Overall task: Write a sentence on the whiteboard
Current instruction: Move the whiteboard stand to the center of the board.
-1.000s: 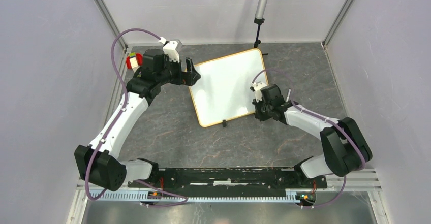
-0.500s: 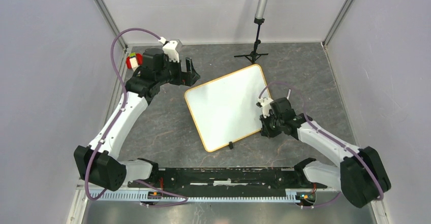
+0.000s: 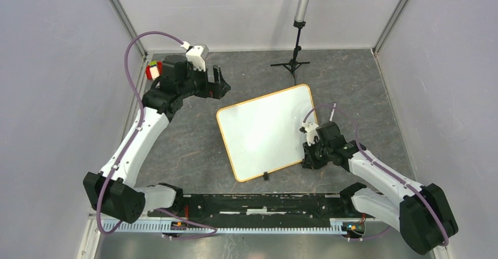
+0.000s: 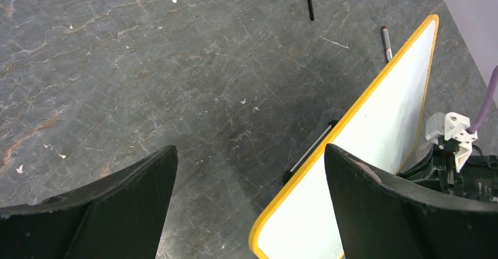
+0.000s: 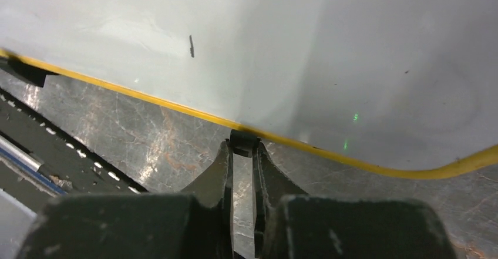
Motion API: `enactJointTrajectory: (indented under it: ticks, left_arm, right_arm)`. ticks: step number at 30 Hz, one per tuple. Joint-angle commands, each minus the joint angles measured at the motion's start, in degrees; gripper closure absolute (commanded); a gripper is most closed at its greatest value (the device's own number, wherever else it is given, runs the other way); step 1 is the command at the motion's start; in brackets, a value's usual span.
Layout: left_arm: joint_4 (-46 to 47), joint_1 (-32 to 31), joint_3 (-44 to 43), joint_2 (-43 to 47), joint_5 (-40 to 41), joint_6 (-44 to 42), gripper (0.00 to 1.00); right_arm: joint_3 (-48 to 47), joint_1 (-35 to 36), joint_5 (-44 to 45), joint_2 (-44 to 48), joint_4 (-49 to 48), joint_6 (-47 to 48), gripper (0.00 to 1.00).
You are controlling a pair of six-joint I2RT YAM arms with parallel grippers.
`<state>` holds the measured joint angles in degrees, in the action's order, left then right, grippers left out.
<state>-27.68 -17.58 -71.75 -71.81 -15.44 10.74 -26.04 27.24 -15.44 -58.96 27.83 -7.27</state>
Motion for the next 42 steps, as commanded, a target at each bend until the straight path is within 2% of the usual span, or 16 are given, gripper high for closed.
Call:
enactJointTrajectory:
  ticks: [1, 3, 6, 8, 12, 16, 20, 23, 27, 30, 33, 37, 42]
  left_arm:
    - [0.7, 0.3, -2.2, 1.9, 0.3, 1.3, 0.00]
    - [1.2, 0.3, -2.0, 1.7, 0.1, 1.5, 0.00]
    - [1.5, 0.3, -2.2, 1.0, -0.6, 1.9, 0.00]
    - [1.5, 0.3, -2.6, 0.8, -0.7, 1.9, 0.00]
    - [1.2, 0.3, -3.3, 0.6, -0.4, 1.2, 0.00]
    - [0.2, 0.3, -4.3, -0.2, -1.1, 1.0, 0.00]
    - [-1.4, 0.2, -6.1, -1.4, -1.1, 1.1, 0.00]
    - [-2.0, 0.3, -7.8, -2.3, 0.9, 1.5, 0.00]
    - [-0.9, 0.3, -8.3, -2.8, 0.1, 0.7, 0.00]
    - [-2.1, 0.3, -9.7, -4.9, 3.1, 0.1, 0.00]
    - [-8.2, 0.4, -16.1, -10.5, 7.4, -1.6, 0.00]
    - [-12.6, 0.6, -22.5, -18.1, 10.5, -4.4, 0.00]
    - [-18.8, 0.7, -30.1, -27.9, 10.5, -5.6, 0.00]
  right_arm:
    - [2.0, 0.5, -7.8, 4.1, 1.5, -0.8, 0.81]
    - [0.5, 0.3, -7.6, 4.5, 2.6, -0.3, 0.64]
    - [-1.8, -0.4, -8.0, 4.6, 3.7, 0.8, 0.48]
    - [-3.0, -0.7, -8.9, 5.1, 4.6, 2.3, 0.27]
    - [-5.3, -1.9, -11.0, 6.9, 7.1, 6.6, 0.03]
    - [-10.3, -3.1, -13.8, 9.6, 9.6, 14.4, 0.02]
    - [-18.3, -5.0, -5.5, 10.8, 9.8, 13.2, 0.02]
    - [-23.9, -6.8, 3.9, 9.3, 8.8, 11.4, 0.02]
    - [-31.3, -9.2, 9.3, 5.8, 8.8, 13.7, 0.02]
    - [-37.5, -13.2, 6.3, -0.5, 12.5, 16.0, 0.02]
    - [-40.8, -18.4, 0.4, -5.9, 14.8, 18.0, 0.02]
    - [-38.7, -23.1, -5.8, -10.5, 12.5, 19.1, 0.02]
    - [-37.8, -26.2, -8.0, -16.8, 9.1, 18.0, 0.02]
